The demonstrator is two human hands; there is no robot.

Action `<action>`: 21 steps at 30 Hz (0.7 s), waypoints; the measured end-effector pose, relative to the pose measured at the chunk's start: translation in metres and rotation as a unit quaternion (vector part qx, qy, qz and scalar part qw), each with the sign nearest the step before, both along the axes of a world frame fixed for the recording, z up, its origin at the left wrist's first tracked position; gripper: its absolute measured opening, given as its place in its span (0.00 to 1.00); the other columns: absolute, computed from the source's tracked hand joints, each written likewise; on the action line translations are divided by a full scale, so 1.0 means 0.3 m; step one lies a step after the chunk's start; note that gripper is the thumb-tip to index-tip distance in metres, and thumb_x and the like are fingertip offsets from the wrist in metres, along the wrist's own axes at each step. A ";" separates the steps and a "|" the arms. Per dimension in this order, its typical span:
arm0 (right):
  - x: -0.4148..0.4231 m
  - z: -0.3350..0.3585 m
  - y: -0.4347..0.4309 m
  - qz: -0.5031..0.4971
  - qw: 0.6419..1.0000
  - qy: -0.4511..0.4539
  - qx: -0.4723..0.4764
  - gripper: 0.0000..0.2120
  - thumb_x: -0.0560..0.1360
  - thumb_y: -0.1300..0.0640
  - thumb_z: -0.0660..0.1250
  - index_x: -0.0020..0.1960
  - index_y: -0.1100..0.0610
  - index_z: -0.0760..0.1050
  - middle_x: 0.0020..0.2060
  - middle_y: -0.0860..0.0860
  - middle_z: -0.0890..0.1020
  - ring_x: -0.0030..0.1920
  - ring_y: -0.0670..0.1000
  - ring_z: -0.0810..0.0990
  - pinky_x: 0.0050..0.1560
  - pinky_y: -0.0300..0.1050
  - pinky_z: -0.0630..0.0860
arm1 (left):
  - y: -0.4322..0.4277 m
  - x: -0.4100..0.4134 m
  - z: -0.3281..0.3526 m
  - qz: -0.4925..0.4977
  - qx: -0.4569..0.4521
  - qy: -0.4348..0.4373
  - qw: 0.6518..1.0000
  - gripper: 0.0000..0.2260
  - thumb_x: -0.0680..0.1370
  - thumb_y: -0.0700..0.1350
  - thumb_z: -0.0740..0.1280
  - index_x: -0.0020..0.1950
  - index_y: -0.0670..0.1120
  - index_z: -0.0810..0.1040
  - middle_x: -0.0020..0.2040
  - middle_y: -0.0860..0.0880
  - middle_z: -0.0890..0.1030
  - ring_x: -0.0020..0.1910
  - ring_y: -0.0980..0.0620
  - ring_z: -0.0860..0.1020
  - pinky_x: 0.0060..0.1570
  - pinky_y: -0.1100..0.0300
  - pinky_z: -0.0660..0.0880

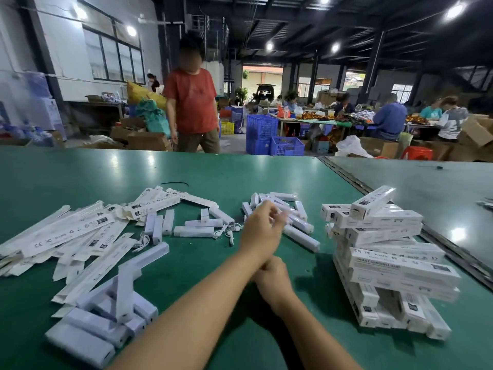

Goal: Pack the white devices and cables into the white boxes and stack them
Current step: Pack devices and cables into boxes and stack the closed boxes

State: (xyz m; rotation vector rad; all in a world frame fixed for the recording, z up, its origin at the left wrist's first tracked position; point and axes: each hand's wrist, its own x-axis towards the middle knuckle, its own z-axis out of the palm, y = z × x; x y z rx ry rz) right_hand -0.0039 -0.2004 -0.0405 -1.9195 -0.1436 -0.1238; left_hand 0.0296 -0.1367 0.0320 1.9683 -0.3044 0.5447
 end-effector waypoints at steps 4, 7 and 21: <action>-0.009 0.006 0.006 0.001 1.000 -0.002 -0.007 0.09 0.74 0.62 0.69 0.38 0.50 0.79 0.26 0.48 0.81 0.30 0.44 0.78 0.41 0.42 0.77 | 0.325 0.061 -0.003 0.150 0.293 0.059 0.943 0.06 0.80 0.46 0.62 0.55 0.46 0.72 0.54 0.45 0.78 0.50 0.44 0.75 0.47 0.52 0.73; 0.000 0.006 0.007 -0.002 1.000 0.001 -0.003 0.09 0.74 0.62 0.69 0.38 0.50 0.80 0.27 0.50 0.82 0.30 0.45 0.79 0.43 0.45 0.79 | 0.576 0.050 -0.007 0.270 0.442 0.170 0.839 0.14 0.79 0.43 0.61 0.65 0.46 0.69 0.63 0.44 0.76 0.59 0.43 0.74 0.54 0.51 0.73; 0.005 -0.003 -0.002 0.002 1.000 0.006 0.010 0.06 0.75 0.62 0.69 0.42 0.53 0.81 0.27 0.49 0.81 0.29 0.42 0.78 0.36 0.33 0.74 | 0.910 -0.037 -0.093 0.355 0.426 0.326 0.765 0.04 0.78 0.42 0.66 0.51 0.45 0.73 0.40 0.48 0.71 0.43 0.49 0.75 0.37 0.59 0.72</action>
